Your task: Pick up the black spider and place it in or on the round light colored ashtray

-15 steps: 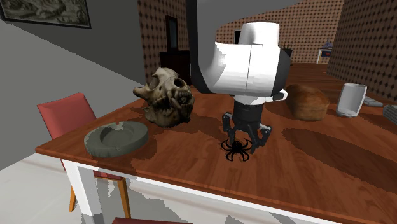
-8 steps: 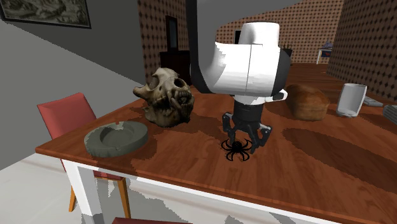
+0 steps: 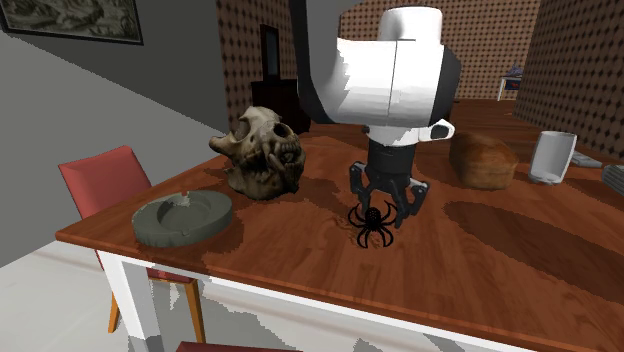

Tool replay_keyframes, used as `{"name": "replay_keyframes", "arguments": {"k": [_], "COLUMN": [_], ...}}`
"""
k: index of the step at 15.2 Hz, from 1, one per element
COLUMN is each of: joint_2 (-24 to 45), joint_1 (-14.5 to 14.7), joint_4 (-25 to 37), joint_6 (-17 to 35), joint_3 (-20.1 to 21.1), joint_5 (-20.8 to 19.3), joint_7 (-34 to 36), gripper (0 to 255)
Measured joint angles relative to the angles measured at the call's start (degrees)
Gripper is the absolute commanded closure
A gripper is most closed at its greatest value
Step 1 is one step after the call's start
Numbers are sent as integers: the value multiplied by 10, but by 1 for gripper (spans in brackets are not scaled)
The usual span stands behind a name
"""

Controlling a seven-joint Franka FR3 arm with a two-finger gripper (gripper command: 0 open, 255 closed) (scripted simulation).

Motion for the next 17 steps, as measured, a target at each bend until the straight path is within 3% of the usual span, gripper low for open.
{"name": "replay_keyframes", "arguments": {"k": [13,17], "joint_2": [-29,-30], "joint_1": [-1,15], "joint_4": [69,76], "joint_6": [-98,-104], "joint_3": [-5,23], "joint_5": [1,-1], "joint_7": [-1,43], "gripper": [255,255]}}
